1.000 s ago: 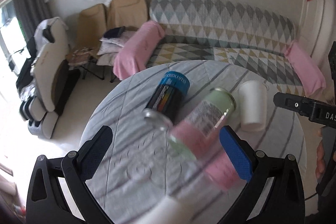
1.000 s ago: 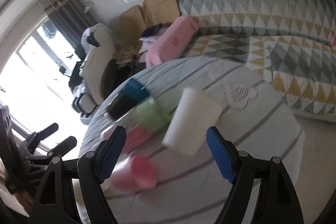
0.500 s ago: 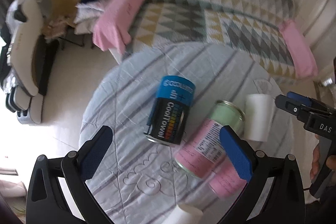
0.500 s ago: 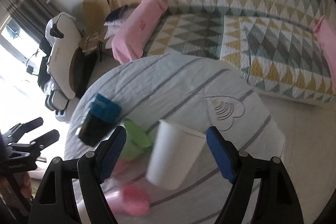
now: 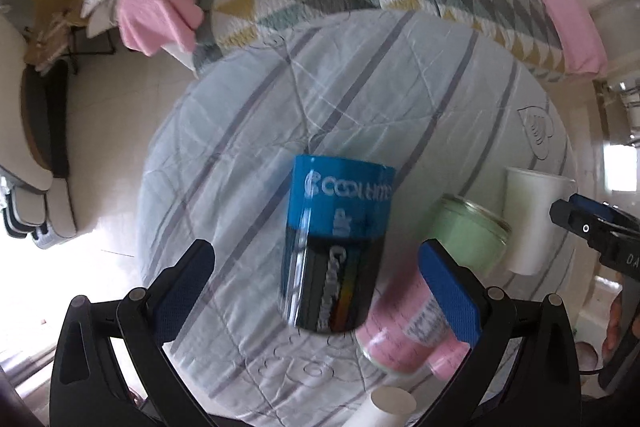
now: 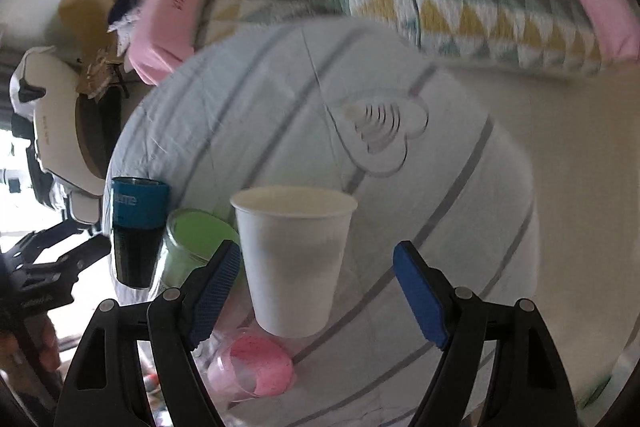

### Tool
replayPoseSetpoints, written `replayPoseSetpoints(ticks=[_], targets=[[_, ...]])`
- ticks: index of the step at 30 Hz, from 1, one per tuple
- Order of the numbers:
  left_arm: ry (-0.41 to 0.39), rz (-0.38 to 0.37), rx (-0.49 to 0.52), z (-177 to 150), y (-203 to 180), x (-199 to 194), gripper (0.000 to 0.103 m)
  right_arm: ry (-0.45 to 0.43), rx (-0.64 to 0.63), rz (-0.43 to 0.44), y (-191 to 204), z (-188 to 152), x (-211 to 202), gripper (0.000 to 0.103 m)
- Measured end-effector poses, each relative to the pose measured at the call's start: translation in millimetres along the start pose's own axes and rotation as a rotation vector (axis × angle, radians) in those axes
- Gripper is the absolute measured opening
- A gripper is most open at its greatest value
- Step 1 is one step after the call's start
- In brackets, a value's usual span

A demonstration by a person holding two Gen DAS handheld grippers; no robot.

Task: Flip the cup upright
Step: 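Close the left tool on the blue cup while the right tool grasps the white paper cup, then lift and rotate the blue cup upright with the left tool while the right tool turns the paper cup upright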

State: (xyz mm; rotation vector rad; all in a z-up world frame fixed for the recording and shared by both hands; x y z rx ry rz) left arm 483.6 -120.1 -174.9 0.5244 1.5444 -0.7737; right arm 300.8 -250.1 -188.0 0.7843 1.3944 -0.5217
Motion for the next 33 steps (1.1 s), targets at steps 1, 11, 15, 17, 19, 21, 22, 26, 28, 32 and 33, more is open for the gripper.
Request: replayPoseSetpoints(ticks=[1,11,15,17,19,21,22,26,28,32,33], targets=[[0.01,-0.003,0.0,2.7,2.4,5.1,0.103,0.006,0.01,0.001,-1.4,0.9,3.4,0.08],[0.118,-0.074,0.001,12.0,9.5,46.4,0.103,0.091,0.026,0.114,16.9,2.9,30.2,0.08],[0.133,-0.12,-0.016,14.4,11.5,55.5,0.103,0.114,0.022,0.143,22.5,5.5,38.6,0.08],[0.129,-0.13,-0.013,16.2,10.8,59.4,0.095,0.118,0.016,0.17,26.2,5.9,41.4,0.08],[0.114,-0.154,-0.017,19.8,6.8,59.4,0.08,0.125,0.015,0.196,28.4,6.6,44.8,0.074],[0.094,-0.158,-0.015,22.0,5.9,58.8,0.07,0.111,0.0,0.21,29.7,7.2,44.2,0.069],[0.075,-0.144,-0.016,23.2,5.9,56.8,0.07,0.103,-0.014,0.208,30.4,6.9,43.6,0.069],[-0.006,-0.103,-0.016,22.3,7.2,44.3,0.07,0.052,-0.069,0.202,31.6,4.7,36.7,0.068],[-0.065,-0.089,-0.024,21.8,10.2,33.4,0.07,0.014,-0.101,0.193,32.0,4.6,30.5,0.068],[-0.175,-0.064,-0.056,19.1,20.6,16.6,0.07,-0.057,-0.175,0.202,35.0,7.0,19.0,0.068],[-0.205,-0.055,-0.065,17.0,24.5,13.2,0.07,-0.078,-0.192,0.201,35.3,8.1,16.7,0.068]])
Point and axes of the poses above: each gripper's, at about its wrist camera, not at the fingertips, and x roughly the way its jaws point, y to its left, z to its top, the point moved 9 cm from there along x, roughly the way its jaws point, and after that the axes turned 8 degrees about -z, right-handed, at the moved point
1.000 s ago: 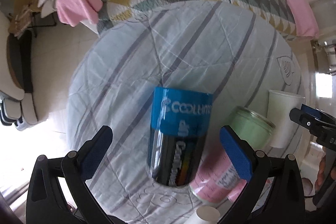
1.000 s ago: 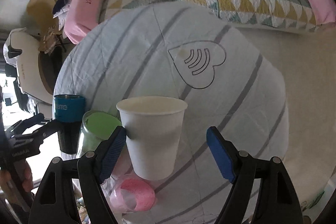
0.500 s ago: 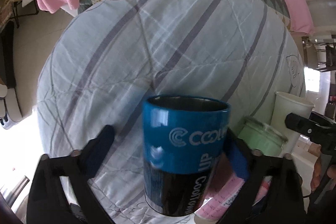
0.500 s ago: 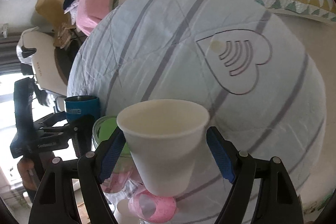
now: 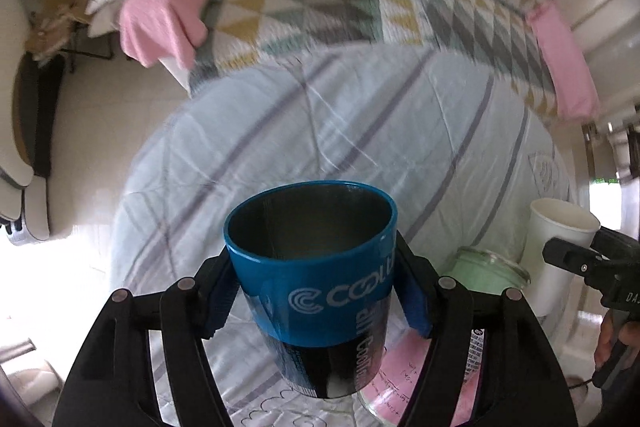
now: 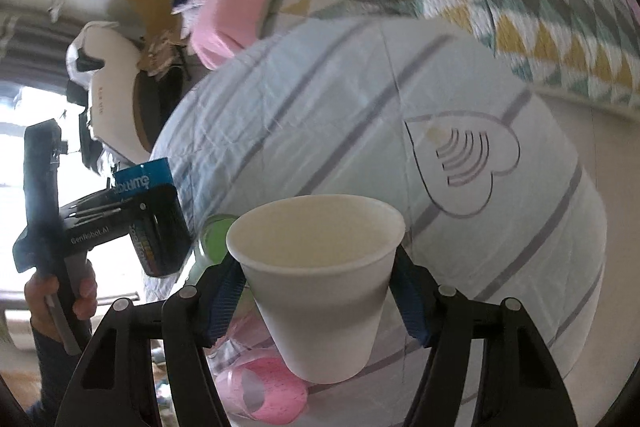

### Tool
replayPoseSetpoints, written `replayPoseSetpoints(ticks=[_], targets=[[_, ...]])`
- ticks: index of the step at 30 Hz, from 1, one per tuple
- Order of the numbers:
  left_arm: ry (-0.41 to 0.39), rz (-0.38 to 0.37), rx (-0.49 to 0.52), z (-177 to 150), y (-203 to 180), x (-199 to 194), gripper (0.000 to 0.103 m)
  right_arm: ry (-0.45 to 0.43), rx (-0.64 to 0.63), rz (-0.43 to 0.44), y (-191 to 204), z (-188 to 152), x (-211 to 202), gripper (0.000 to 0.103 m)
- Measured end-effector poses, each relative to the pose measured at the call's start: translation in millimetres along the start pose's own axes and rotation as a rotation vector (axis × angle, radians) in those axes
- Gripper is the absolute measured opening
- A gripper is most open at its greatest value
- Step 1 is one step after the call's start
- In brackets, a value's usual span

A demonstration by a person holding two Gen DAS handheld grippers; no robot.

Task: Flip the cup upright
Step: 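Lift and rotate the blue cup upright with the left tool while the right tool turns the paper cup upright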

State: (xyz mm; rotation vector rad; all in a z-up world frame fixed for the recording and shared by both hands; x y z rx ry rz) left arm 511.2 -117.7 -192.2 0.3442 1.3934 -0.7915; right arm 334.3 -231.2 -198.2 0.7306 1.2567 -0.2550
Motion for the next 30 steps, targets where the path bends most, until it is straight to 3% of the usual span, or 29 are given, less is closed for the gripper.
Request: replayPoseSetpoints(ticks=[4,13,19,30], targets=[[-0.147,0.06,-0.011,-2.3,8.1,-17.9,0.069,-0.101,-0.114,-0.025,8.1,4.9,-6.2,0.068],[-0.347,0.063,-0.024,-19.2,10.4,-34.9,0.07,-0.305,-0.27,-0.047,4.1,13.3,-5.3,0.068],[-0.399,0.065,-0.01,-40.7,4.9,-41.9,0.069,-0.405,-0.349,-0.038,5.0,-1.6,-11.9,0.068],[-0.392,0.066,-0.035,-66.7,-3.5,-36.8,0.071,-0.513,-0.405,-0.033,5.6,-40.2,-30.0,0.069]])
Point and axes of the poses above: each gripper's, at about its wrist camera, not at the fingertips, and x roughly the way its jaws point, y to its left, z to its top, the point moved 9 cm from there along x, roughly the way its jaws point, and after that the axes turned 8 degrees about -z, right-handed, at the moved point
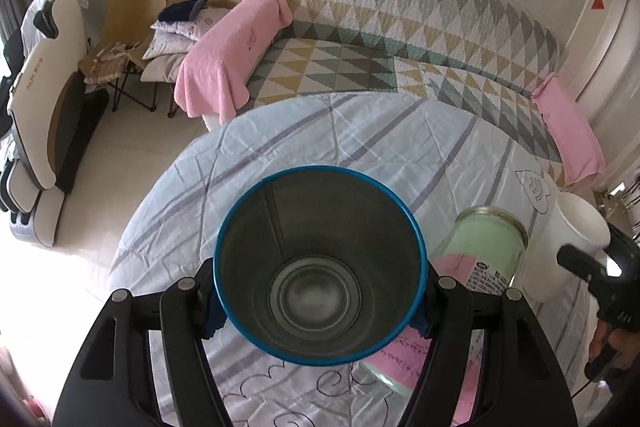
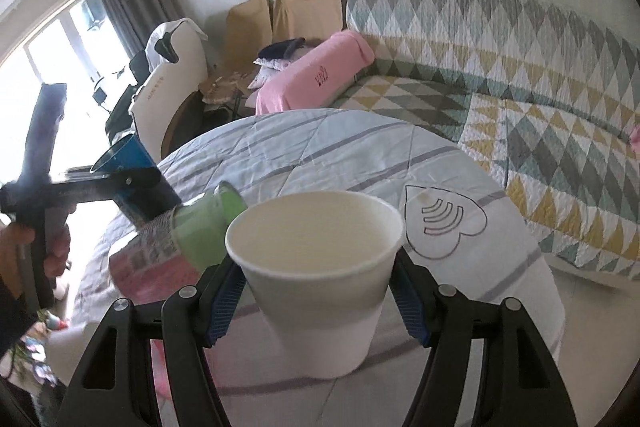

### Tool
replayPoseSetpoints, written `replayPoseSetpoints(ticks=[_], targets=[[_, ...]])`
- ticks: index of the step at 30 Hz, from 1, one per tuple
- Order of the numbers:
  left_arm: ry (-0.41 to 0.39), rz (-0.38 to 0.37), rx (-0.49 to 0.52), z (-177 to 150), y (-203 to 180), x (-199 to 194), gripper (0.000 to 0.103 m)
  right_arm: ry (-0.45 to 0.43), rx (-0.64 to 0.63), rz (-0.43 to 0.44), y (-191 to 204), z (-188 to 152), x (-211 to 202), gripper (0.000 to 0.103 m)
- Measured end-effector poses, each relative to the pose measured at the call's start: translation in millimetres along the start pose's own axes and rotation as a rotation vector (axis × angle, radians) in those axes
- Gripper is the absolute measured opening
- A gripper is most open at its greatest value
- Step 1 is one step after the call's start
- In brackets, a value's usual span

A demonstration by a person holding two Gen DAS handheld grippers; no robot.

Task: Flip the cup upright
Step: 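Lift and rotate the blue cup upright with the left tool while the right tool turns the paper cup upright, then set the blue cup down with the left tool while the right tool sets the paper cup down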

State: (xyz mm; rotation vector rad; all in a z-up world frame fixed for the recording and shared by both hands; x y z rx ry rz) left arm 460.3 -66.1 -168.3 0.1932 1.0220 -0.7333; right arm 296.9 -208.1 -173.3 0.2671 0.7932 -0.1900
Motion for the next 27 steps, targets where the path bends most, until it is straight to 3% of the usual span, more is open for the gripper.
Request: replayPoseSetpoints(ticks=[8,13,19,22,27], targets=[[-0.085,-0.003,-0.004,-2.2,-1.2,-29.5,0.091,0.003,-0.07,0.014,10.1,-21.6,-16.4,0.071],[-0.145,-0.029,-0.015,-12.1,-3.5,-57.0,0.091,0.042,-0.085,0.028,14.7,-31.5,-18.2,0.079],[-0.239,0.055,-0.035,-37.5,-5.4,-100.8,0.092,0.031,-0.185,0.045,22.5,-34.7,-26.1,0.079],[-0.297,0.141,-0.041,-52.6,-9.3,-123.7,0.097,-0.011,-0.264,0.053,28.0,-34.0,-33.7,0.079],[-0.419,0.222,-0.026,-67.4,-29.4,-158.1,0.099,-0.087,-0.381,0.075,36.6,-39.7,-46.2,0.079]])
Point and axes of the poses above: each gripper's, at about its wrist camera, not at the fingertips, and x roughly the way its jaws point, y to its left, z to its top, the point moved 9 cm from there along x, roughly the way its jaws point, and after that the axes turned 8 degrees about -z, right-handed, at the moved point
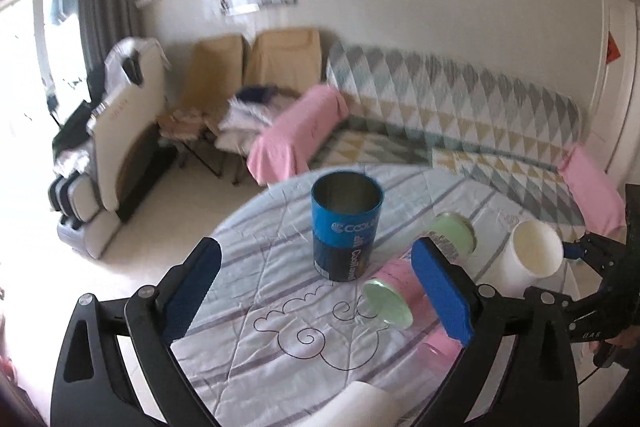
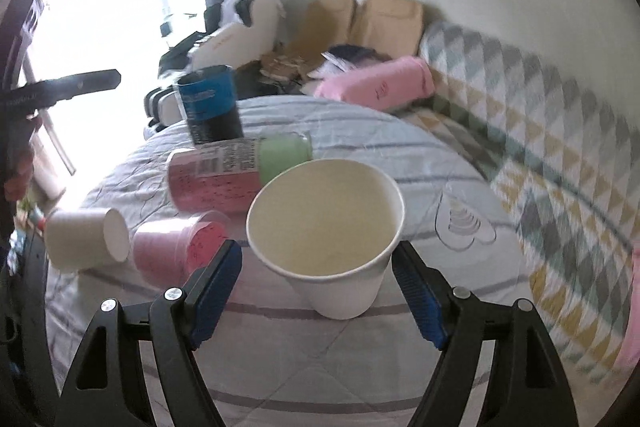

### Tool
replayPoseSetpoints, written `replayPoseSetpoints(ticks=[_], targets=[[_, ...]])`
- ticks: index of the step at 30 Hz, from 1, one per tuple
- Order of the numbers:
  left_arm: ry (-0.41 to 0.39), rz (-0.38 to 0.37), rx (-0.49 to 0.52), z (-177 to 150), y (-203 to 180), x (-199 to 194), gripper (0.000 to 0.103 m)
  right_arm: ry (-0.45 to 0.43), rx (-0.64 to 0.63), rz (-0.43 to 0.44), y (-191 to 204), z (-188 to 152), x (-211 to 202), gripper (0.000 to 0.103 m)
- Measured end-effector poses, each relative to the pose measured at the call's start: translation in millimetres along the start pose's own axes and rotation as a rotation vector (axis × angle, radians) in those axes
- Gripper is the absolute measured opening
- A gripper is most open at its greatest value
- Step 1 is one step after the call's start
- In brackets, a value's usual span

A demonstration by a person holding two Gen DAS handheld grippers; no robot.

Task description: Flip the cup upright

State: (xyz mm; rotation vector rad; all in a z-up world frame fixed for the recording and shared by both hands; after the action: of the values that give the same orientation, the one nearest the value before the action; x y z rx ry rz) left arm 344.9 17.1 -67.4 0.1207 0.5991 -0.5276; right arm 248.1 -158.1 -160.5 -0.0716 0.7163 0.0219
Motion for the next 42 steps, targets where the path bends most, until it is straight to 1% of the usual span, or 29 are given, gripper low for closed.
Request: replayPoseSetpoints(ticks=[2,3,4,5,7,9,11,14,16,19,21,22,25,27,29,30,33,35,42], targets=[[-0.049,0.046,0.01,0.1,-8.4,-16.1,0.1,-0.034,-0.031,0.004,3.4,-0.9,-6.6,0.079],[-0.074,0.058,0.016,-0.8,-13.3,-24.3,0.103,-0.053,-0.047,0.005,4.9,-2.5,-10.8,0.079],[-0.087,0.078,0.019,-4.1,-18.5,-31.2,0.103,-0.077,-0.061,0.003,5.8,-4.8,-16.2,0.079],[-0.093,0.111,0.017,-9.6,-25.1,-38.1,0.103,-0.101,-0.072,0.009,7.4,-7.0,-21.3,0.079],[-0.097,0.134,0.013,-18.6,-36.2,-47.2,0.103,-0.134,-0.098,0.017,10.0,-13.7,-30.3,0.079],[-0.118,0.146,0.004,-30.2,-50.6,-61.1,0.103,-0.161,-0.103,0.012,8.3,-20.0,-36.7,0.079],[-0.107,0.156,-0.02,-42.0,-62.8,-72.7,0.103,-0.177,-0.094,0.003,3.2,-27.5,-45.0,0.079],[-0.082,0.211,-0.097,-59.8,-75.1,-93.7,0.103,-0.17,-0.04,0.051,-2.2,-33.2,-63.0,0.079],[-0.079,0.234,-0.164,-69.2,-82.4,-108.6,0.103,-0.189,0.003,0.094,-3.5,-30.0,-84.4,0.08],[-0.072,0.254,-0.251,-84.0,-97.0,-125.9,0.103,-0.171,0.04,0.153,2.1,-28.9,-109.0,0.08],[-0.084,0.272,-0.264,-88.2,-107.2,-136.0,0.103,-0.147,0.06,0.171,4.7,-30.4,-119.0,0.08],[-0.096,0.288,-0.266,-90.1,-114.1,-143.3,0.103,-0.148,0.071,0.184,5.1,-31.0,-125.2,0.08],[-0.095,0.338,-0.288,-99.9,-124.3,-154.1,0.103,-0.146,0.084,0.195,3.9,-34.7,-139.9,0.08],[-0.095,0.346,-0.317,-107.7,-129.0,-157.6,0.103,-0.141,0.079,0.191,4.5,-37.4,-145.4,0.08],[-0.091,0.362,-0.349,-116.2,-132.6,-161.2,0.103,-0.155,0.08,0.194,3.9,-38.0,-152.6,0.08],[-0.098,0.372,-0.348,-117.7,-135.0,-162.9,0.103,-0.156,0.078,0.193,3.7,-38.4,-154.7,0.08],[-0.113,0.445,-0.339,-122.2,-138.9,-171.9,0.103,-0.171,0.069,0.186,5.2,-39.6,-160.8,0.08],[-0.128,0.468,-0.331,-121.4,-141.2,-176.2,0.103,-0.185,0.054,0.167,6.3,-40.1,-163.9,0.08],[-0.171,0.477,-0.303,-113.6,-156.3,-180.5,0.103,-0.249,0.016,0.153,14.5,-35.9,-177.5,0.08]])
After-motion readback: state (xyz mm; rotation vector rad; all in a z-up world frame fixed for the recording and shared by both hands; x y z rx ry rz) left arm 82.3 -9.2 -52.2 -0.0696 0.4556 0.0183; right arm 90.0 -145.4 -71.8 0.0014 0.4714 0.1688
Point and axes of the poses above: each gripper's, at about its wrist camera, not at the fingertips, and x roughly the way its jaws point, y to its left, z to its top, the point moved 9 cm from there along x, roughly the way its jaws point, and after that the axes turned 8 degrees about -z, right-handed, at the moved point
